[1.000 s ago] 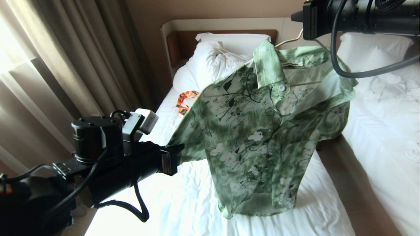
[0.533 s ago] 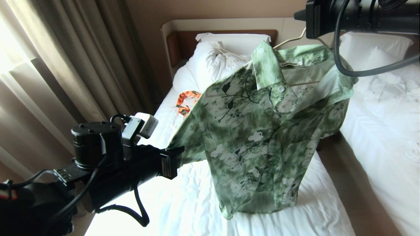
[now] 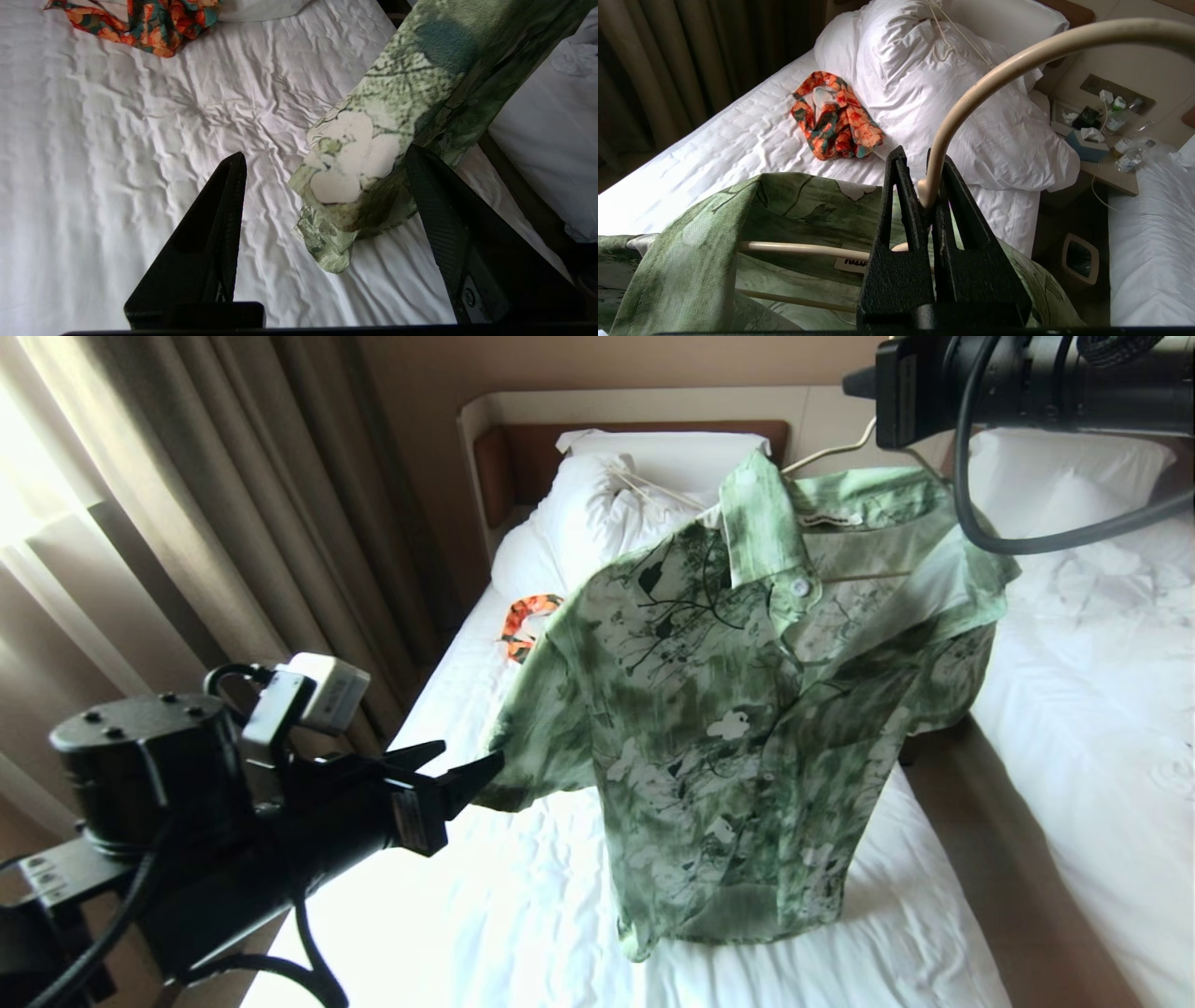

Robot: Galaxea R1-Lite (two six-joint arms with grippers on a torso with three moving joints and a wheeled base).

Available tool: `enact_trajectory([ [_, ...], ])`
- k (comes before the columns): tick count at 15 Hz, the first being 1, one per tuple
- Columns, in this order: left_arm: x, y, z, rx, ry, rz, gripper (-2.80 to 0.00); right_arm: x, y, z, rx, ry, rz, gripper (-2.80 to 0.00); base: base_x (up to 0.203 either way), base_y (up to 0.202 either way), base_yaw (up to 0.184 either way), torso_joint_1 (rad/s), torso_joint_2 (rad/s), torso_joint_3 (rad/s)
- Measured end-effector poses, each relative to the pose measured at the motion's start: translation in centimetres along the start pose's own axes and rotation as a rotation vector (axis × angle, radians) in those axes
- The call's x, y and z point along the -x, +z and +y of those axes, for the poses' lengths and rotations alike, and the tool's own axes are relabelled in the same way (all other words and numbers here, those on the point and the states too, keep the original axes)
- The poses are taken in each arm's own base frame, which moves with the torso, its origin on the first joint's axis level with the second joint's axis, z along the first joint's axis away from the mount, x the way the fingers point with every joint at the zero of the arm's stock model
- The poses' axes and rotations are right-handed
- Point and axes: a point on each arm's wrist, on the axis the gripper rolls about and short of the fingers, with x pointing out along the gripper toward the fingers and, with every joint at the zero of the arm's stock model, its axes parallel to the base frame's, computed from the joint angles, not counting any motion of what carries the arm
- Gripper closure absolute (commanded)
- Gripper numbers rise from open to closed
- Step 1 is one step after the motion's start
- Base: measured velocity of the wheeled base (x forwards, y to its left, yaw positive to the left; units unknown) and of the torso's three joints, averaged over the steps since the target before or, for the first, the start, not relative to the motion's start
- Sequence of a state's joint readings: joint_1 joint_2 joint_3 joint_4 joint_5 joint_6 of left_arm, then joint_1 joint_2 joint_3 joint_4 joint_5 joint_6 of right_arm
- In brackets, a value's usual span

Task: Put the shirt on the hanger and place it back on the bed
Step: Take the clothes hanger out of the clothes

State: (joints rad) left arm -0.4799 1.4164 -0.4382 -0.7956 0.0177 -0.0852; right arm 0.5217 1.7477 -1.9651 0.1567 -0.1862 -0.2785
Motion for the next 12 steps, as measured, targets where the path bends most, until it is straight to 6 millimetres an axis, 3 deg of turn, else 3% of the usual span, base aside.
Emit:
enact_trajectory([
  [1, 1.2, -0.1, 0.6, 0.021, 0.027, -0.015, 0.00, 0.0, 0.0, -0.2, 0.000, -0.006, 0.000, 0.00, 0.000, 0.000, 0.000, 0.000, 0.00, 0.000],
  [7, 9.4, -0.8, 4.2, 0.162, 0.205, -0.177, 0.00, -0.2, 0.2, -1.2, 0.010, -0.038, -0.045, 0.00, 0.000, 0.000, 0.000, 0.000, 0.00, 0.000],
  [12, 13.6, -2.5, 3.9, 0.261, 0.250, -0.238, 0.00, -0.8, 1.3, -1.4, 0.019, -0.088, -0.199, 0.00, 0.000, 0.000, 0.000, 0.000, 0.00, 0.000],
])
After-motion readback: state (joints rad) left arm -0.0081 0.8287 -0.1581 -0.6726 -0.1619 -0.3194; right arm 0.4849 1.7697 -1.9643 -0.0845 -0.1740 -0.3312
